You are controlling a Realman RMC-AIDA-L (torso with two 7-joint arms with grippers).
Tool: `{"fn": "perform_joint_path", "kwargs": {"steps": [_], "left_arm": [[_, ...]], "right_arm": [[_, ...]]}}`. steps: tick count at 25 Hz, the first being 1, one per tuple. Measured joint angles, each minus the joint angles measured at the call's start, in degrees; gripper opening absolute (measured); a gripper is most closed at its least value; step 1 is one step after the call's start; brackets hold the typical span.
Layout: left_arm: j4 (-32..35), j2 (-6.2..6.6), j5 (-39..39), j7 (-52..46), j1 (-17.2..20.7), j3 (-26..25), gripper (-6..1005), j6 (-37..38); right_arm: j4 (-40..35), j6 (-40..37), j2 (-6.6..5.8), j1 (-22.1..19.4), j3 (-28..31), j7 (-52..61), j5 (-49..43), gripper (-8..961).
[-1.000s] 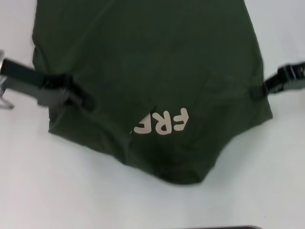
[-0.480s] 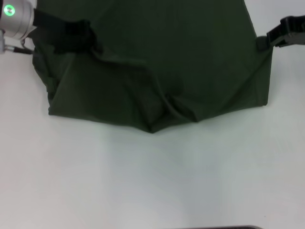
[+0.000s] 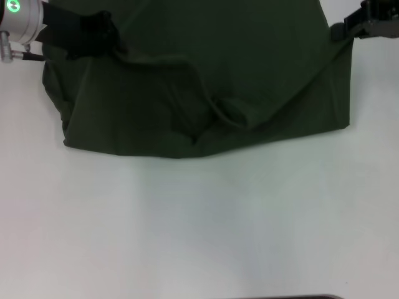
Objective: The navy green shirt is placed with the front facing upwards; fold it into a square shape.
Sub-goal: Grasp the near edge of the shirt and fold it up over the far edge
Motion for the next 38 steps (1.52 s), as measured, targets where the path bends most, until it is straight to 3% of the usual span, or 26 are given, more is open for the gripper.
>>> {"fn": "perform_joint_path", "kwargs": {"steps": [21, 38], "left_arm": [[-1.4, -0.40, -2.2, -1.5, 0.5, -0.6, 20, -7.9], [-1.0, -0.44, -2.2, -1.5, 0.2, -0.2, 23, -11.0]], "right_arm": [[2.4, 11.5, 1.06, 0.2, -0.6, -0.5, 1.5, 53], [4.8, 21.5, 1.96, 1.2, -4.9, -0.7, 1.8, 53]]}}
